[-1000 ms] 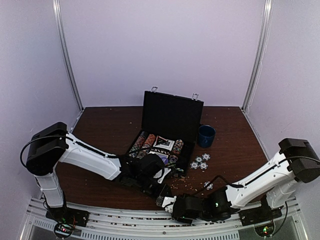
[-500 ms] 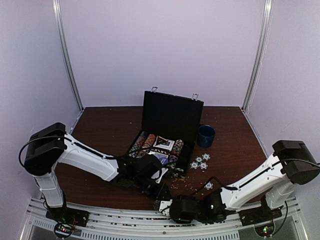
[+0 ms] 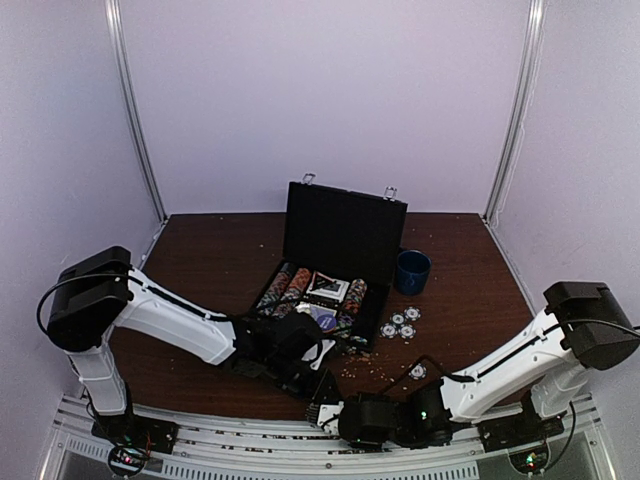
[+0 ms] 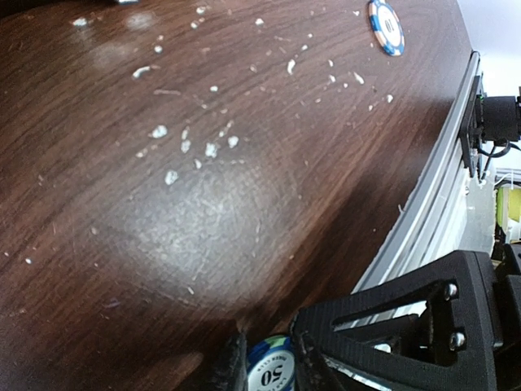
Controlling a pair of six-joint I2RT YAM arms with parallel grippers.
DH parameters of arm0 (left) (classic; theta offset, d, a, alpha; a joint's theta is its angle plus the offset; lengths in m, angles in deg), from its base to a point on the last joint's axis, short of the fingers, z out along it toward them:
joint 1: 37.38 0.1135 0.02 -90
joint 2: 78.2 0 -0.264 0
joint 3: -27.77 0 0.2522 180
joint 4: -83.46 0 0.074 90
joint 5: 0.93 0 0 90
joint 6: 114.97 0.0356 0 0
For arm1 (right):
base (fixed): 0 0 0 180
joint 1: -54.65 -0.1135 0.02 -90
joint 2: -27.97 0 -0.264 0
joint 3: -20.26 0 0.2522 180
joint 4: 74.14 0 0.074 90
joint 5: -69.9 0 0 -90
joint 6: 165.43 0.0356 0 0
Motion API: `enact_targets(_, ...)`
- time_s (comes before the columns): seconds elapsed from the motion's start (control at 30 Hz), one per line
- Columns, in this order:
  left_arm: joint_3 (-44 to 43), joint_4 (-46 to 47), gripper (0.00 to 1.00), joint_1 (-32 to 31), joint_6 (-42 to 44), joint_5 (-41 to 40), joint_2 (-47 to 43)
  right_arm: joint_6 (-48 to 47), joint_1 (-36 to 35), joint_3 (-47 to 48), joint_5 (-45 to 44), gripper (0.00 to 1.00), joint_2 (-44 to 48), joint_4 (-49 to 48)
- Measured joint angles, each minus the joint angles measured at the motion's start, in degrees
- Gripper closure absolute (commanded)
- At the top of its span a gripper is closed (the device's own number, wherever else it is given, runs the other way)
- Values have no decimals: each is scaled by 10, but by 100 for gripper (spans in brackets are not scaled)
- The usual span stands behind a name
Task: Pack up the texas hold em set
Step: Pick up the poker chip from the corner of the board.
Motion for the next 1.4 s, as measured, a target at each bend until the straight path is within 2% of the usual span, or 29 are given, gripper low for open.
enact_targets(0.27, 7, -3, 83, -6, -9, -5, -6, -3, -11, 0, -2, 67, 0, -6)
enact_targets(0.57, 24, -4, 82, -10, -30, -16, -21, -11, -17, -4, -4, 67, 2, -25)
enact_targets(0.9, 25, -7, 88, -9, -39, -18, -21, -35, -21, -4, -11, 70, -9, -48)
enact_targets(1.4, 24, -10, 90, -6, -48, -13, -19, -70, -28, -5, -39, 74, -29, -83)
